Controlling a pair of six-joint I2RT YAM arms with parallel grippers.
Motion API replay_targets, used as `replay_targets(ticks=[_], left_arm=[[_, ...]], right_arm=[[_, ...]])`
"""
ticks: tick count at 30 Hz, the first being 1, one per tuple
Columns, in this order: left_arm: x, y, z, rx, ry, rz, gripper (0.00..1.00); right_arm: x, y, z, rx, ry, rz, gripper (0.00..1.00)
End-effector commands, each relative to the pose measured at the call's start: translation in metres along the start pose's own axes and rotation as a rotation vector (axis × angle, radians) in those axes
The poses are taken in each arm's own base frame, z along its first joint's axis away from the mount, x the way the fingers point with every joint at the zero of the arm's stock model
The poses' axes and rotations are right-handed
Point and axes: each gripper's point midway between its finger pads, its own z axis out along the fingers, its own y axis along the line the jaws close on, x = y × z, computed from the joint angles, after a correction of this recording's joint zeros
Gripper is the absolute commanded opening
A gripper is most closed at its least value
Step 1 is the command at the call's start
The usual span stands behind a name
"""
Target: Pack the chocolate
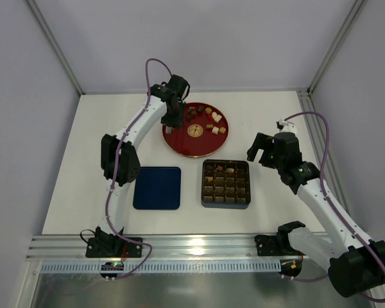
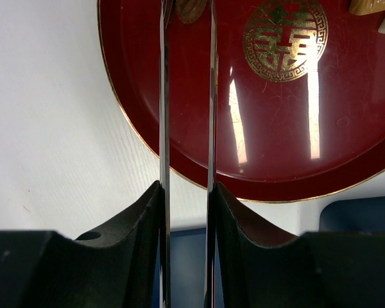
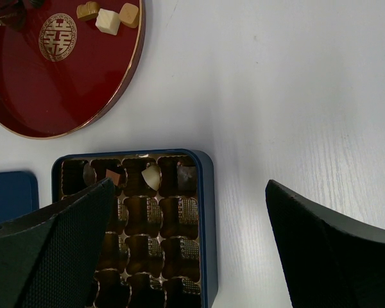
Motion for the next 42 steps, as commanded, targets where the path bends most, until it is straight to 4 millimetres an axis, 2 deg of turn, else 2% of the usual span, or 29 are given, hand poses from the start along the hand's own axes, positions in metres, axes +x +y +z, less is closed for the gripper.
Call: replay_targets(ticks=[1,11,17,26,42], left_arm=[[-0.004,0.002,-0.008,0.010,-0.019,0.004,0.36],[-0.002,0.003,-0.015,0.010,-0.019,0.004,0.36],[-0.003,0.004,-0.018,0.012,-0.026,-0.001,0.29],[-0.016,0.004,-0.042,0.018,-0.071,-0.005,0.27],[-0.014,-0.005,-0.076,0.016,-0.109,0.019,0.27]], right_arm=[[-0.018,0.006,-0.006,-0.018,-0.049,0.001,1.00],[-0.018,0.006,-0.006,-0.019,-0.047,0.004,1.00],[-0.019,0.006,-0.007,-0.019,-0.050,0.004,1.00],[-0.020,0.008,-0.005,-0.023,-0.052,0.004,1.00],[-0.020,0.009,-0.003,-0.029,-0.049,0.006,1.00]])
